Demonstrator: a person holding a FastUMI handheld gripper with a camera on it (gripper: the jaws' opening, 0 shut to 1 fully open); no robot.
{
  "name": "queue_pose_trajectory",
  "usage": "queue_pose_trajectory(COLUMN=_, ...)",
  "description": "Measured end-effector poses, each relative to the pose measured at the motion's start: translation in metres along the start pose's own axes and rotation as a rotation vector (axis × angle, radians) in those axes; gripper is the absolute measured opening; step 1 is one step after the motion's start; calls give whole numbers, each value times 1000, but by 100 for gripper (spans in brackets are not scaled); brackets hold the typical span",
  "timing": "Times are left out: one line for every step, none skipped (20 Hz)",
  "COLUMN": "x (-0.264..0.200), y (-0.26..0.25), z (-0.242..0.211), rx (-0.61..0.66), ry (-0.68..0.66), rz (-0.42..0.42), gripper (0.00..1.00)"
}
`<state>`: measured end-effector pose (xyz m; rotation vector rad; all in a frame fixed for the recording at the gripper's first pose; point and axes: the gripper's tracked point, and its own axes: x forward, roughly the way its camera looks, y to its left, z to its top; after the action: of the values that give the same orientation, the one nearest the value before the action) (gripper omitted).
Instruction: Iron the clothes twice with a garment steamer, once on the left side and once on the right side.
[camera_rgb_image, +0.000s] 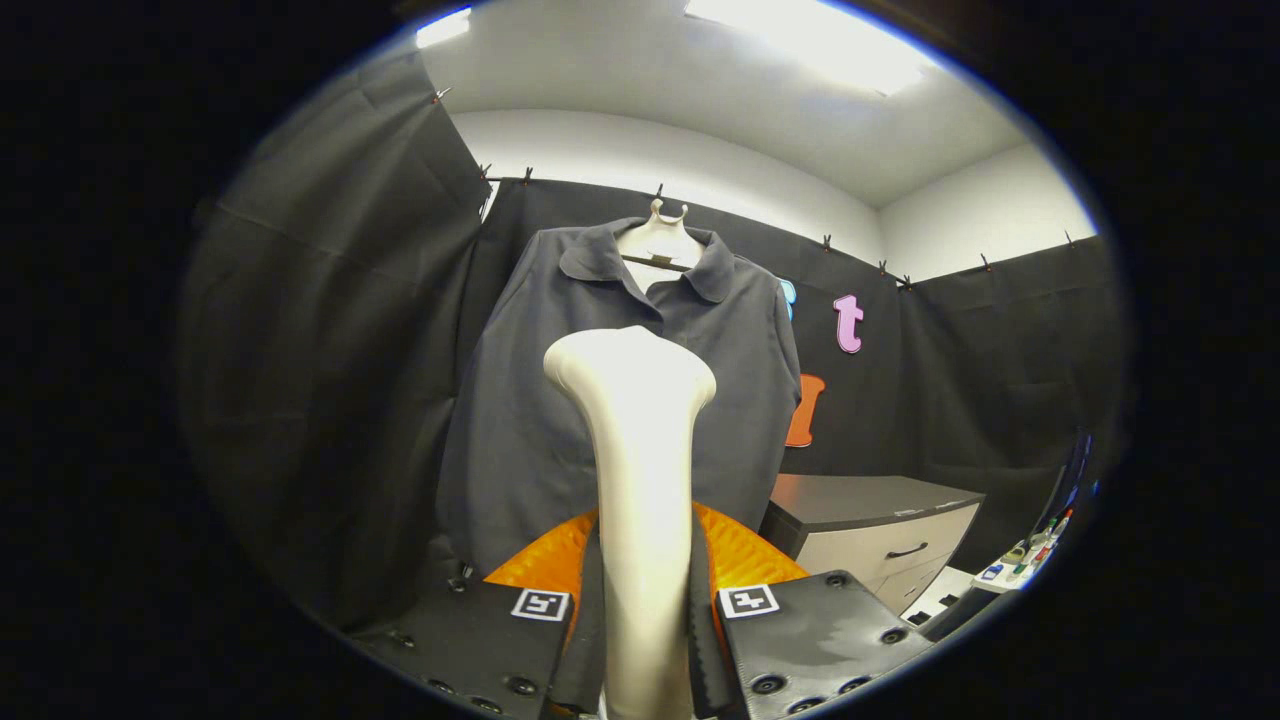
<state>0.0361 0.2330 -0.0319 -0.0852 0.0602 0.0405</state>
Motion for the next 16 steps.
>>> queue_pose_trajectory(x=1, y=-2, z=1, rx=2, ry=-5, rz=0, gripper=41)
queue_pose_trajectory(x=4, y=-4, z=2, rx=5, ry=-12, rz=4, gripper=41)
queue_pose_trajectory(x=5, y=-6, z=3, rx=9, ry=-19, rz=7, gripper=41)
queue_pose_trajectory(x=7, y=-9, z=3, rx=11, ry=-23, rz=7, gripper=41)
queue_pose_trajectory(x=8, y=-12, z=3, rx=13, ry=-25, rz=3, gripper=41)
queue_pose_trajectory(x=10, y=-16, z=3, rx=14, ry=-23, rz=-5, gripper=41)
queue_pose_trajectory(x=12, y=-19, z=2, rx=14, ry=-21, rz=-14, gripper=40)
queue_pose_trajectory(x=14, y=-22, z=2, rx=15, ry=-19, rz=-20, gripper=41)
queue_pose_trajectory(x=16, y=-24, z=1, rx=16, ry=-17, rz=-23, gripper=41)
queue_pose_trajectory(x=18, y=-26, z=0, rx=18, ry=-17, rz=-26, gripper=41)
queue_pose_trajectory(x=18, y=-27, z=0, rx=20, ry=-17, rz=-29, gripper=41)
queue_pose_trajectory(x=20, y=-29, z=-1, rx=20, ry=-16, rz=-33, gripper=41)
queue_pose_trajectory(x=21, y=-31, z=-2, rx=20, ry=-15, rz=-36, gripper=41)
queue_pose_trajectory(x=22, y=-31, z=-2, rx=21, ry=-13, rz=-37, gripper=41)
queue_pose_trajectory(x=23, y=-32, z=-3, rx=21, ry=-12, rz=-37, gripper=41)
queue_pose_trajectory(x=23, y=-32, z=-4, rx=22, ry=-12, rz=-37, gripper=41)
